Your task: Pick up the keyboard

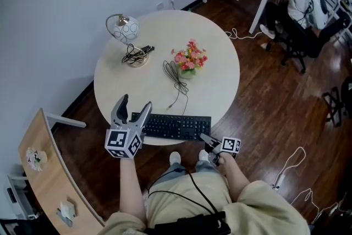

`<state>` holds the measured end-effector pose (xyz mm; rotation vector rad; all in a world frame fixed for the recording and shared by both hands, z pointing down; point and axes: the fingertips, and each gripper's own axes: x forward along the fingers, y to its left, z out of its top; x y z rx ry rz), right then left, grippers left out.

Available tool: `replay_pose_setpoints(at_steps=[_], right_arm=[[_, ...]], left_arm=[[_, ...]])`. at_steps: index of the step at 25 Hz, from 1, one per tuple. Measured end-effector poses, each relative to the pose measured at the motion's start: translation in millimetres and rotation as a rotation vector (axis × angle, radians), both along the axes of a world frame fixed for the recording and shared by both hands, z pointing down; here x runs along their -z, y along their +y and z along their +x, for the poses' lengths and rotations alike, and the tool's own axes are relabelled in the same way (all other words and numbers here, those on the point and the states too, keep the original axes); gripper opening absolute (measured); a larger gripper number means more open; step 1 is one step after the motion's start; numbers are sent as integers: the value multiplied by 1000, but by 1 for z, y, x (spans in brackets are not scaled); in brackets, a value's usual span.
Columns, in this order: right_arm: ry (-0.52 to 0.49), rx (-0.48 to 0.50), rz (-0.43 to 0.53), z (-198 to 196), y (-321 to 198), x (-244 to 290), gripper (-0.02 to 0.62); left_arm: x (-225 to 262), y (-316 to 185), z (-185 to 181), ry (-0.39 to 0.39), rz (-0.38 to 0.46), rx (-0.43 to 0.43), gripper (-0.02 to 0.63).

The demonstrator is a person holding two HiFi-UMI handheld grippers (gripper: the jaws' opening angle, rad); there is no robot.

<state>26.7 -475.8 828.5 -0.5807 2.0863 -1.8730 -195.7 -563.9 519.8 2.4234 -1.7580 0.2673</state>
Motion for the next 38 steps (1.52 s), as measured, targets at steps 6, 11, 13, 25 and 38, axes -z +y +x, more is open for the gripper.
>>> replay_pose_setpoints(at_steps=[6, 11, 13, 25, 38], right_arm=[[28, -89, 120, -1, -36, 76, 89], [165, -62, 367, -12, -80, 157, 91], [225, -56, 484, -17, -96, 196, 92], [462, -182, 858, -36, -161, 373, 91], [757, -382, 1122, -57, -185, 450, 89]], left_arm=[[16, -4, -4, 17, 40, 3, 365], [30, -5, -16, 29, 79, 26, 365], [34, -6, -20, 32, 89, 37, 365], [73, -18, -47, 53, 180, 127, 365], [109, -32, -44, -28, 243, 218, 362]])
